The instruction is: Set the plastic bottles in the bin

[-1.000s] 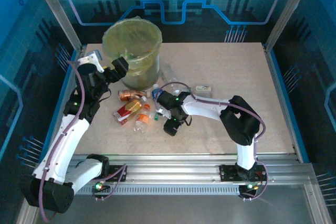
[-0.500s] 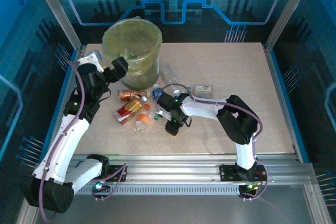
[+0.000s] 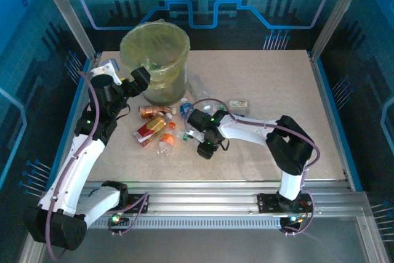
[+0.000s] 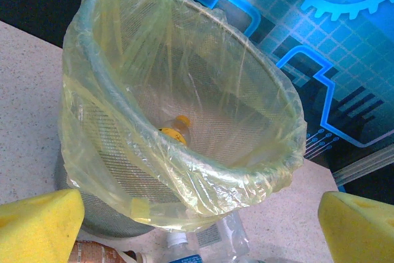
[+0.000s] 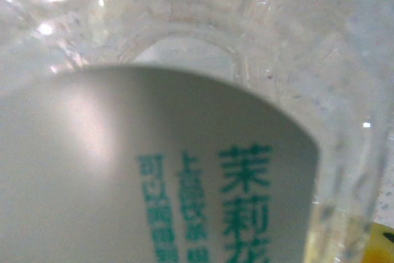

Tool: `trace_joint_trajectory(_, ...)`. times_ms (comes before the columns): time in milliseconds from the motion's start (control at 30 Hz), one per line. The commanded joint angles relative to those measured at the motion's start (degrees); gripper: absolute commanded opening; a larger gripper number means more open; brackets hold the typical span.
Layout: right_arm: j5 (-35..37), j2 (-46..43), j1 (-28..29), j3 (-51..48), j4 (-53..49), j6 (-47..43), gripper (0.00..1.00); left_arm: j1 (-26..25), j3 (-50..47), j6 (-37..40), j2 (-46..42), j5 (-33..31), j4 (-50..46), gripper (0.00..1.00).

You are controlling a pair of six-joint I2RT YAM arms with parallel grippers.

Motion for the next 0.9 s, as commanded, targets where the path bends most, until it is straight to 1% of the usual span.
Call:
trace_joint_trajectory(0,1.45,-5.99,0.73,-1.14,-0.19,0.64,0.36,-0.16,0.7,-0.17,-0.11,0.38,0.07,0.99)
trace_joint_trajectory(133,1.86,-12.19,-0.82,-3.08,2.44,2.28,0.33,-0.21,1.27,-0.13,0.15,3.57,0.33,0.99)
trace_joint_trajectory(233,1.13,-18.1,-3.48,-5.77,6.61,4.84,0.3,-0.18,2.0,0.26,0.93,7.98,0.62,0.99)
trace_joint_trajectory(300,-0.57,-22.49,-6.08,-7.86,10.04,6.65,0.29,-0.2,2.44,0.27,1.66,11.32,1.12,0.99)
trace_joint_trajectory(400,-2.43,-28.49,-9.89,-10.89,14.63,9.4,0.28,-0.48,3.52,-0.3,3.31,18.87,2.62,0.99)
trace_joint_trajectory(500,-3.65,-33.63,-13.5,-13.18,18.72,11.76,0.28,-1.83,4.95,-0.26,4.89,24.61,3.73,0.99)
trace_joint_trajectory(600,-4.77,-37.58,-16.25,-15.1,22.38,13.86,0.28,-5.73,6.26,0.64,6.87,28.73,5.61,0.99)
trace_joint_trajectory(667,-5.59,-39.94,-17.54,-16.21,24.84,15.06,0.28,-9.32,7.38,1.61,8.91,30.88,7.13,0.99)
trace_joint_trajectory(800,-7.35,-43.26,-18.48,-18.08,28.61,16.41,0.28,-15.18,9.85,1.69,14.08,35.61,11.86,0.99)
trace_joint_trajectory(867,-7.46,-44.34,-18.57,-18.62,29.62,16.96,0.28,-17.79,10.75,1.38,16.28,36.65,15.13,0.99)
